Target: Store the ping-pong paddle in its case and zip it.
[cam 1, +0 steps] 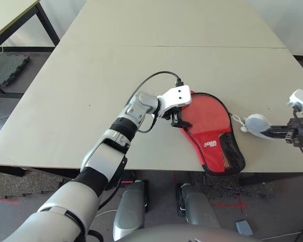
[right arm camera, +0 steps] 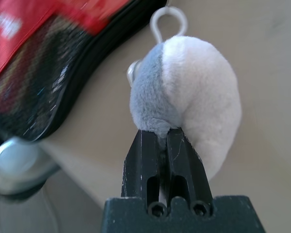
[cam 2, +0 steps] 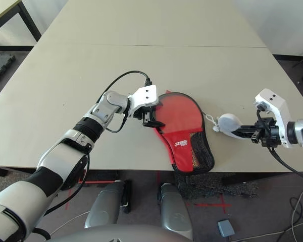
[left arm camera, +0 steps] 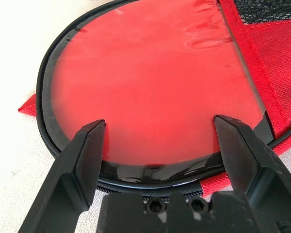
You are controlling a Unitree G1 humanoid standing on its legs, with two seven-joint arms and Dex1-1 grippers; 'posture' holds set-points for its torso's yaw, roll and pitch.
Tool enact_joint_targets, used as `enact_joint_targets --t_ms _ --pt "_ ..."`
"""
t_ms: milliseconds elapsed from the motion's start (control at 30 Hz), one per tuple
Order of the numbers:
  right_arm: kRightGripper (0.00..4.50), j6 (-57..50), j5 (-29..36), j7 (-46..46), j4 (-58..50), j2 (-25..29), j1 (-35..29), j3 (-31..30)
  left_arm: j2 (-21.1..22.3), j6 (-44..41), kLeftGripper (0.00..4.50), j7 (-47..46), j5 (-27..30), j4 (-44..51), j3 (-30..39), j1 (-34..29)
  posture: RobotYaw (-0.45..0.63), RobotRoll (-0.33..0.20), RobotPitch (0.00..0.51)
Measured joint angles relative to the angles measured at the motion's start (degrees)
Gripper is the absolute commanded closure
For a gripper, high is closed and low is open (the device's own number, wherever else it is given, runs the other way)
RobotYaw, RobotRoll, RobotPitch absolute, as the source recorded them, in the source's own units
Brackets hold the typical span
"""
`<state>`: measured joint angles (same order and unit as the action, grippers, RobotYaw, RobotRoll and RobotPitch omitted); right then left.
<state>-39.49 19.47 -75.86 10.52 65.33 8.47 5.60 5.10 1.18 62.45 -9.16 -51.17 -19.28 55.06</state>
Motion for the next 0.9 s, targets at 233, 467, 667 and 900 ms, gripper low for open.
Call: enact_joint_targets --t_ms 233,467,667,900 --pt "4.49 1.0 1.7 -5.1 -3.7 4.3 -6.8 -1.2 -0.5 0.4 0.00 0.1 0.0 -1.2 0.0 0.5 -0.03 0.000 0.185" --pt "4.49 7.9 -2.0 -6.0 -3.2 7.0 -8.9 -5.1 -1.2 0.5 0.00 0.1 0.0 -1.5 -0.1 0.4 -0.03 0.000 0.184" --pt "4.49 14.3 -7.5 -5.4 -2.4 9.3 -9.1 -8.6 -1.5 0.5 0.00 0.1 0.0 -1.6 -0.5 0.5 -0.03 0.000 0.180" --pt "4.49 17.7 -10.2 -5.6 0.6 10.1 -9.8 -11.0 -1.5 0.4 0.00 0.1 0.0 -2.3 -0.9 0.4 -0.03 0.000 0.179"
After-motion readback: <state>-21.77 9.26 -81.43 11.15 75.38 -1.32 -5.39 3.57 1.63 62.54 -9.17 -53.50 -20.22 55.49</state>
